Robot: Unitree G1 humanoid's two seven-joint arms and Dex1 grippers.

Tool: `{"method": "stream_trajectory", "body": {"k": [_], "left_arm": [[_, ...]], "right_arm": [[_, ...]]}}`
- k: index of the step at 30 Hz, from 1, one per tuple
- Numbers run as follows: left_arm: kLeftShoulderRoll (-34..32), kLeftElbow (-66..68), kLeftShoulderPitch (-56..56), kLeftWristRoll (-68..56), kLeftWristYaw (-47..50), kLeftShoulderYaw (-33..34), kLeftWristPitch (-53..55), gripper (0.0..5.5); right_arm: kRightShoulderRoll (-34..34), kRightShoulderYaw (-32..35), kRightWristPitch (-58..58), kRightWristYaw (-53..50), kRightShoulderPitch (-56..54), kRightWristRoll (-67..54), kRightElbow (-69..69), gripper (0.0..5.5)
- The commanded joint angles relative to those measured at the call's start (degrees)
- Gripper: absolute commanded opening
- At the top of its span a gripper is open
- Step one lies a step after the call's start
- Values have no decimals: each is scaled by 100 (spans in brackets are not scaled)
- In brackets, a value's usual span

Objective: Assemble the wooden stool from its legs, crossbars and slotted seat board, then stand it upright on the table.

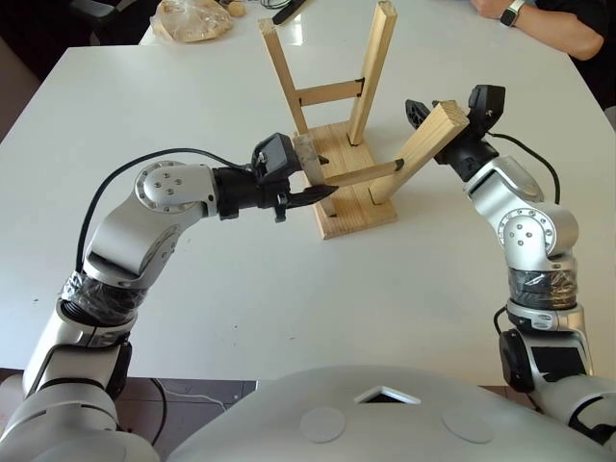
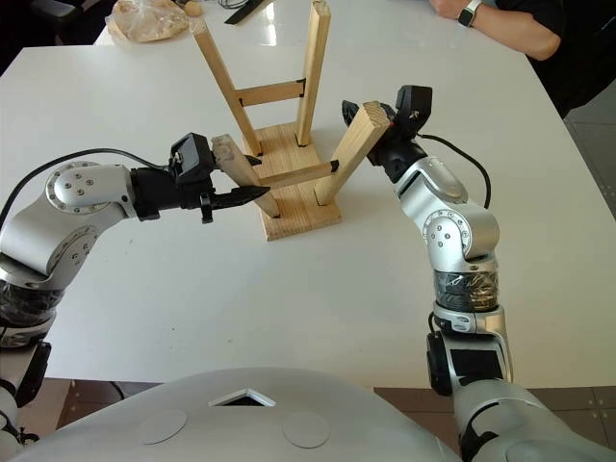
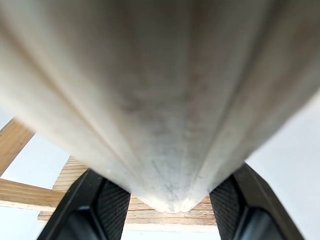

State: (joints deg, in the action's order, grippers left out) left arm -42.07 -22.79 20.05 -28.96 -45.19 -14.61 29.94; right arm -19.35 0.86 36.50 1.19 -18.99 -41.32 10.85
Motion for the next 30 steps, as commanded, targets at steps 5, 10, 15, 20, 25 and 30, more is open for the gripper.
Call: {"method": "stream_trajectory", "body": {"k": [5, 10, 15, 20, 25, 30], "left_arm": [[32, 242, -212, 551, 438, -297, 857, 204], [22, -416, -253, 284, 425, -175, 1374, 306], [433, -477, -64, 257, 608, 88, 1335, 376], [282, -1316, -661, -598, 35, 541, 1416, 376], [-378, -550, -1371, -329, -650, 1116, 704, 376], [105, 1390, -922, 997, 137, 857, -334, 376]], "right_arm": [[-816, 707, -941, 759, 453, 1262, -1114, 320], [-894, 503, -1516, 1290, 705, 1908, -1322, 320], [-1029, -23, -1698, 1969, 1013, 2417, -1104, 320], [-1523, -675, -1628, 2914, 1437, 2896, -718, 320], [-2250, -1255, -1601, 3838, 1849, 3435, -444, 320], [-2385, -1454, -1643, 4237, 1837, 3641, -405, 320]]}}
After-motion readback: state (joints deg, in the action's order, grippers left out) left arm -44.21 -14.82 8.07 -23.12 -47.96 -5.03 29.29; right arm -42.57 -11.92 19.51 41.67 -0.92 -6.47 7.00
